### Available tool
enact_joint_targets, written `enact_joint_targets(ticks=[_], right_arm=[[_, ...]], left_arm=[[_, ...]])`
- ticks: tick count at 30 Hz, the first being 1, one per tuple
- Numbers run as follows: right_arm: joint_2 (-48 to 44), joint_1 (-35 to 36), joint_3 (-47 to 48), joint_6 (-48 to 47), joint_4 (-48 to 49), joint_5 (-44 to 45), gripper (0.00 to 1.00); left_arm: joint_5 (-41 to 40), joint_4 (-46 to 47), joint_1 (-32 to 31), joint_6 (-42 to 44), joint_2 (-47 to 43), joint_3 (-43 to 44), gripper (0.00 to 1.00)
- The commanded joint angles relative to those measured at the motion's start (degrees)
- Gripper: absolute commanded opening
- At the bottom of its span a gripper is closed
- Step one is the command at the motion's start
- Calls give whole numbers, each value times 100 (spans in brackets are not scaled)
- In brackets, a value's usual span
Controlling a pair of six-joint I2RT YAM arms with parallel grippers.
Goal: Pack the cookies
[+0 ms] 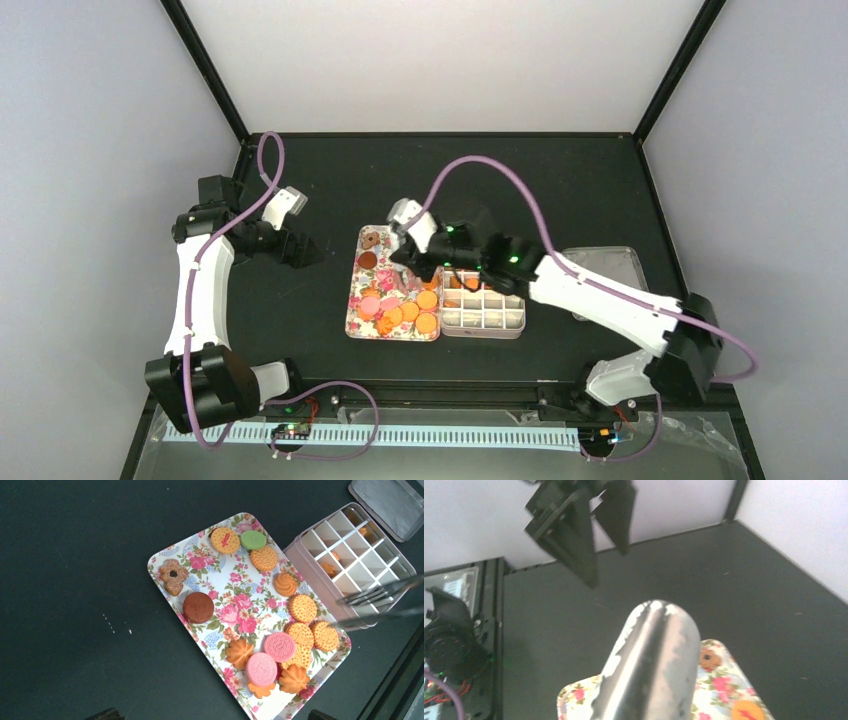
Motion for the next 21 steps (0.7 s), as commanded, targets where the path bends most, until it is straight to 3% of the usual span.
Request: enact_joint_targets(ticks=[1, 13, 21], right_arm=[[712, 407, 328, -13, 392, -261, 26], [1649, 662, 821, -404, 613, 123, 31], [1950, 654, 1093, -824, 197, -39, 32]], left_arm=[[-81, -129, 25, 69, -126, 174, 99], [-113, -191, 25, 121, -146, 214, 99], [-114, -243, 29, 135, -172, 218, 99]])
